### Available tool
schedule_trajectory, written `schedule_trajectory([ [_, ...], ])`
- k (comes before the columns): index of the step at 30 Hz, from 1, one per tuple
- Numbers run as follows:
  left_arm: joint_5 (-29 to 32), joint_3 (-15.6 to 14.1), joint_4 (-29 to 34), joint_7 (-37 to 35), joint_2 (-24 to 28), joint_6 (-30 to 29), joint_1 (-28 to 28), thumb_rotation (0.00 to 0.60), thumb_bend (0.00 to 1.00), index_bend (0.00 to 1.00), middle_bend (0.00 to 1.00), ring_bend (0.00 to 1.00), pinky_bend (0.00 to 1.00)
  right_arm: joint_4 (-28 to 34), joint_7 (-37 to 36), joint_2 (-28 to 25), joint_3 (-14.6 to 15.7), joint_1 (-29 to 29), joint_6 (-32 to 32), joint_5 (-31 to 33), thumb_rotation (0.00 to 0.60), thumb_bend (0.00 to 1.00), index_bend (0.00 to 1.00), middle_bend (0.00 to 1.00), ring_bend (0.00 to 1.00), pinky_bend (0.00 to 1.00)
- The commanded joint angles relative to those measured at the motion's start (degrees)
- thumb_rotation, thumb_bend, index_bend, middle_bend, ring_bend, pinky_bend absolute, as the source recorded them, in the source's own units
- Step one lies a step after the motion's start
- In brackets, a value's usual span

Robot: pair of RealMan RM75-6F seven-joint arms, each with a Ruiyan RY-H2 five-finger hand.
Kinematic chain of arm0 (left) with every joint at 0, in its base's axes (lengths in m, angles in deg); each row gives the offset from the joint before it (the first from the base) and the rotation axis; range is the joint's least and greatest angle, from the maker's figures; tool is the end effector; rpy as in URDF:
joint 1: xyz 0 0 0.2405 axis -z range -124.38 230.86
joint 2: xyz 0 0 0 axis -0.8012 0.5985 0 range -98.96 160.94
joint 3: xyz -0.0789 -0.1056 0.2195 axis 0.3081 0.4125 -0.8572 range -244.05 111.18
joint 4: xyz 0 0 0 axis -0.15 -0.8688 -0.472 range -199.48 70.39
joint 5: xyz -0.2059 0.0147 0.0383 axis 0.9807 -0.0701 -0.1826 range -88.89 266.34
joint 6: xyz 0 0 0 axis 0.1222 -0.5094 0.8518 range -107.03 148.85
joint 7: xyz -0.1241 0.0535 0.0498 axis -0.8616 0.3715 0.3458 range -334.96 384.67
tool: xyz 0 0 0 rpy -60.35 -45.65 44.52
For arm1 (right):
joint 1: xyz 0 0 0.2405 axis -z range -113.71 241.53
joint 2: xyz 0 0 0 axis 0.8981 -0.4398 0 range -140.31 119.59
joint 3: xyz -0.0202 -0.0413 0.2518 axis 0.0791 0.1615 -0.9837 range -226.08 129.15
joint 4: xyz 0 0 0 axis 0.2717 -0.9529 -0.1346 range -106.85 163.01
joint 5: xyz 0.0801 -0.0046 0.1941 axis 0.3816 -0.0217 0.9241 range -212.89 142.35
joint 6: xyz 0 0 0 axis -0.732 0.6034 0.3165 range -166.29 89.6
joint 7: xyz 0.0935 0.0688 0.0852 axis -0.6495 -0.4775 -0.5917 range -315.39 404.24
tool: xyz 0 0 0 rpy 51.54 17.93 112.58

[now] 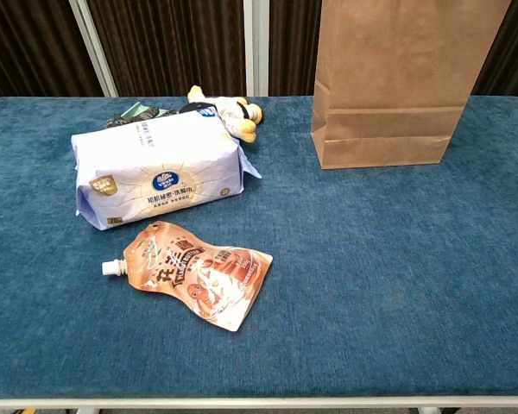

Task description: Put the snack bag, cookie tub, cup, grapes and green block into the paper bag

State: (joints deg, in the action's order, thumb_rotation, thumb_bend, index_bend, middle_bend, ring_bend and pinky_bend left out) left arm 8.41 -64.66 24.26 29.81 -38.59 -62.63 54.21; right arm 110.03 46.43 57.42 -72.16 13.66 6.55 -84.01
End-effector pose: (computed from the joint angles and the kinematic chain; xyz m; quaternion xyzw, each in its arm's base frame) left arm -0.3415 0.1538 0.1326 -0.5695 -0.4277 -0.3203 0.6246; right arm -0.1292 -0.4530 0.1534 0.6079 -0.4423 0.4639 0.4687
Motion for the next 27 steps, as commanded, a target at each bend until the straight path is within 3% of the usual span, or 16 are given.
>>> schedule_trajectory([
  [1, -0.20, 0.03, 0.06, 0.08, 0.00, -0.05, 0.11, 0.600, 0.04, 0.23, 0.20, 0.12, 0.15, 1.25, -1.30, -1.26, 0.31, 1.04, 0.05, -1.36, 0.600, 0.21, 0.06, 0.21, 0.07, 0.24],
  [7, -0.43, 0.15, 0.46, 0.44, 0.19, -0.10, 0.37, 0.600, 0.04, 0.23, 0.20, 0.12, 0.15, 4.00, -3.75, -3.55, 0.60, 3.23, 1.82, -4.15, 0.600, 0.21, 0.02, 0.18, 0.05, 0.23],
  [10, -0.32, 0.25, 0.60, 0.57, 0.31, -0.21, 0.37, 0.600, 0.04, 0.23, 0.20, 0.12, 0.15, 7.53, -4.46, -5.34, 1.13, 6.38, 6.80, -7.31, 0.600, 0.21, 0.02, 0.22, 0.06, 0.23],
  [13, -0.23, 0.32, 0.66, 0.64, 0.52, 0.14, 0.60, 0.600, 0.04, 0.23, 0.20, 0.12, 0.15, 11.84, -4.47, -7.90, 2.94, 11.13, 13.44, -12.11, 0.600, 0.21, 0.07, 0.30, 0.14, 0.30],
  [16, -0.38, 0.51, 0.64, 0.61, 0.58, 0.04, 0.80, 0.600, 0.04, 0.23, 0.20, 0.12, 0.15, 15.82, -5.67, -10.73, 5.86, 17.11, 20.05, -17.43, 0.600, 0.21, 0.13, 0.34, 0.21, 0.36],
  [20, -0.46, 0.77, 0.55, 0.66, 0.55, 0.18, 1.19, 0.600, 0.04, 0.23, 0.20, 0.12, 0.15, 18.22, -11.97, -13.31, 11.38, 25.82, 28.12, -26.44, 0.600, 0.21, 0.15, 0.34, 0.21, 0.36],
  [23, -0.48, 0.94, 0.63, 0.86, 0.49, 0.32, 1.48, 0.600, 0.04, 0.23, 0.20, 0.12, 0.15, 16.04, -17.18, -12.67, 15.53, 31.03, 34.00, -33.60, 0.600, 0.21, 0.15, 0.32, 0.17, 0.35],
  [27, -0.51, 1.19, 0.90, 1.49, 0.27, 0.19, 1.77, 0.600, 0.04, 0.23, 0.20, 0.12, 0.15, 11.74, -18.42, -9.63, 19.72, 36.03, 39.82, -38.93, 0.600, 0.21, 0.11, 0.22, 0.06, 0.24],
])
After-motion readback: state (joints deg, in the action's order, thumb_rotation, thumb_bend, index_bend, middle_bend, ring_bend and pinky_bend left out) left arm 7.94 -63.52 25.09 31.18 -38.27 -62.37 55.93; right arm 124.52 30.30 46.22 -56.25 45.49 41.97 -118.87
